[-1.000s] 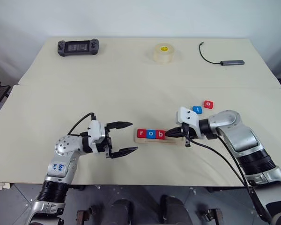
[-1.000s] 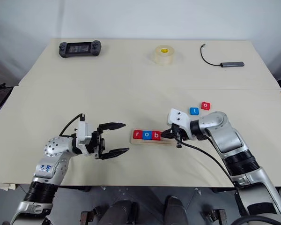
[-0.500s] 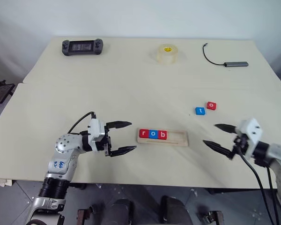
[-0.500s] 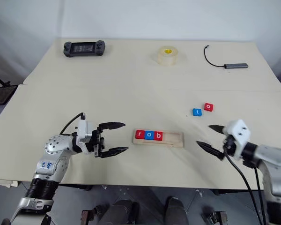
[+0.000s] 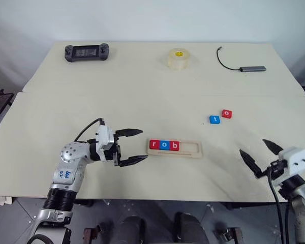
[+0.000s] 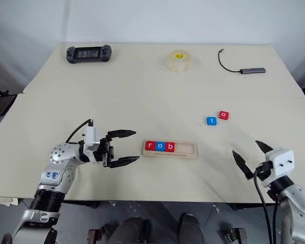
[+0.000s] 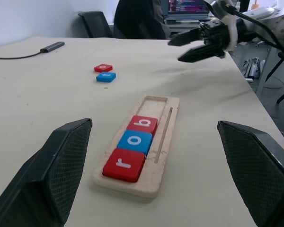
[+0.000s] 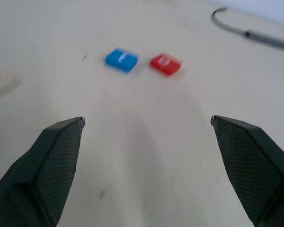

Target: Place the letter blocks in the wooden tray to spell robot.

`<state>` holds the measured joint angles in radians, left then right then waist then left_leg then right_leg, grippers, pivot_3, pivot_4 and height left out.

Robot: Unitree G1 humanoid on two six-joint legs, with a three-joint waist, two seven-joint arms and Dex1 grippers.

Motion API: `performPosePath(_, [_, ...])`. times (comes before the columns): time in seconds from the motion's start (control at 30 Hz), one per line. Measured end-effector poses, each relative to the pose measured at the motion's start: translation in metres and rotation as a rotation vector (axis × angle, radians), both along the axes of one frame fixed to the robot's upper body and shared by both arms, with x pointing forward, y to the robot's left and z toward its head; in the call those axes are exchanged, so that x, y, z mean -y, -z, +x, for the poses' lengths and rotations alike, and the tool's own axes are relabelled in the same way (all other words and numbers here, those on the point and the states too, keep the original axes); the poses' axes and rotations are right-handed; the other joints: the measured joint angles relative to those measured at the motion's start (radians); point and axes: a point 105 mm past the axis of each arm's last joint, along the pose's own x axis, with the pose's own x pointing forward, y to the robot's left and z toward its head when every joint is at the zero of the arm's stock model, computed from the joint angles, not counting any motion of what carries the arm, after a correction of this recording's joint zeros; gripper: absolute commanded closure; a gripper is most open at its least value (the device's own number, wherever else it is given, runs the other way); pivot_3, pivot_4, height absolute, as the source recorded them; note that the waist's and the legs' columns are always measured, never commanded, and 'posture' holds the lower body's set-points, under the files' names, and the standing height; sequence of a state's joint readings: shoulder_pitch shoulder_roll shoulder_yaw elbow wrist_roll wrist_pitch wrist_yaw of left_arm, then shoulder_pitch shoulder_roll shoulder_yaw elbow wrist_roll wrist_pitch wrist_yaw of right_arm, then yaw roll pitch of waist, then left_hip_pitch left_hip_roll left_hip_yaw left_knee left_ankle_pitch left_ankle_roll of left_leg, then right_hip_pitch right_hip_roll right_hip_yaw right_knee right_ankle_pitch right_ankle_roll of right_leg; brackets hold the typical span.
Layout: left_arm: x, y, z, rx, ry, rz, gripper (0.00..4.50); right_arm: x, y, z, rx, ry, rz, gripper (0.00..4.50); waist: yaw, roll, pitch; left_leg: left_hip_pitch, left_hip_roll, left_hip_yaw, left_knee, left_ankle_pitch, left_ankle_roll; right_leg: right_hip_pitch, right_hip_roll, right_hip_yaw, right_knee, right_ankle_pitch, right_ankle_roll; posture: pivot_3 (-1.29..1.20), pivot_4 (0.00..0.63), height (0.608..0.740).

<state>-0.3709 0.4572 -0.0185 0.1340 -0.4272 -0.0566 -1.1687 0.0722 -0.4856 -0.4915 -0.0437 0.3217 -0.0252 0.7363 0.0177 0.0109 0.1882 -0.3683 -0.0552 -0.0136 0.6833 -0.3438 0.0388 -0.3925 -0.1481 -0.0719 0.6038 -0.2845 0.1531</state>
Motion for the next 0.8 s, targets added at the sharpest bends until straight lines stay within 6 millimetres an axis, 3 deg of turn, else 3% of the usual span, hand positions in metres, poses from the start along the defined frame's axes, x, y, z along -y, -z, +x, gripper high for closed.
performPosePath(0.27, [0.000,0.001,0.001,-0.002,-0.017,-0.007,0.00,-0.015,-0.056,0.060,-0.069,-0.068,0.004,0.03,-0.003,0.001,0.000,-0.002,0.000,-0.002,0.001,0.000,0.000,-0.001,0.000,-0.002,0.000,-0.001,-0.001,0.00,0.150,0.740])
performPosePath(0.47, [0.004,0.000,0.002,-0.001,-0.021,-0.016,0.00,-0.024,-0.058,0.104,-0.343,-0.008,-0.023,0.03,-0.002,0.001,0.000,-0.004,0.000,-0.003,0.000,0.001,0.001,-0.002,-0.001,-0.003,0.000,-0.001,-0.002,0.00,0.150,0.740])
performPosePath(0.8, [0.008,-0.002,0.001,0.012,-0.028,-0.020,0.00,-0.025,-0.046,0.116,-0.475,0.063,-0.023,0.03,0.003,0.001,0.000,-0.006,-0.001,-0.003,0.000,0.000,0.001,-0.003,-0.001,-0.004,-0.001,-0.001,-0.001,0.00,0.150,0.740])
